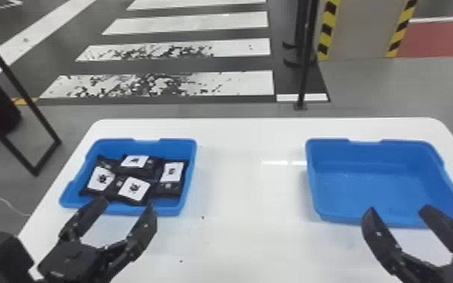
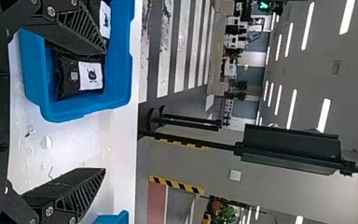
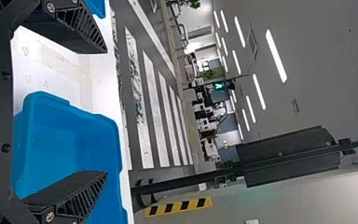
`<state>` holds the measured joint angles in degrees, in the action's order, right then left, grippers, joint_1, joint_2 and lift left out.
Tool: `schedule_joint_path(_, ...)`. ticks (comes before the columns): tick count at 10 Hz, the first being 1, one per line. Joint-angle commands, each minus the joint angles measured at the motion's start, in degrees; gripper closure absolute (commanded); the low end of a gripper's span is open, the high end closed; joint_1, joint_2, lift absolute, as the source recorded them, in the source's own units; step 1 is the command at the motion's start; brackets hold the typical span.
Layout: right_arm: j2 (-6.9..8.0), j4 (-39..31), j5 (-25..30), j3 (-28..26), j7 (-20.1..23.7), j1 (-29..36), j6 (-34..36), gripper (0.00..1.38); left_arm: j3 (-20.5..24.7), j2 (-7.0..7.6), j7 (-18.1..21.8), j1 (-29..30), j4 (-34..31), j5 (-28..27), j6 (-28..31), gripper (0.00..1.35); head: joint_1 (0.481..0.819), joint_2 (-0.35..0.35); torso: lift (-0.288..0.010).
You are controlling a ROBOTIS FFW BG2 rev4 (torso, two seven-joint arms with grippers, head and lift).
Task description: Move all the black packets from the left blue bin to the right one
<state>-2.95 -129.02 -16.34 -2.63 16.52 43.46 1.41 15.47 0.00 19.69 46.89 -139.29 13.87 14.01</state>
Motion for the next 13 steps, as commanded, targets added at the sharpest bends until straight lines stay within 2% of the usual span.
schedule_joint_path(1,0.05,0.0,0.0,0.0,0.0,-0.01,0.0,0.09,-0.05,-0.15,0.0,-0.06,0.0,-0.04,0.05,0.14,0.695,0.125,-0.14)
schedule_joint_path(9,-0.04,0.0,-0.34,0.11,0.0,-0.01,0.0,0.09,0.07,-0.15,-0.26,-1.05,0.0,-0.27,1.46,0.14,0.695,0.125,-0.14)
schedule_joint_path(11,-0.04,0.14,-0.57,0.0,0.0,-0.01,0.0,0.09,0.41,-0.09,-0.44,-4.14,0.56,-0.84,5.39,0.14,0.695,0.127,-0.14)
schedule_joint_path(13,-0.04,0.14,-0.57,0.11,0.09,-0.01,0.0,0.09,0.41,0.97,-0.53,-9.06,3.94,-1.75,6.94,0.14,0.695,0.131,-0.14)
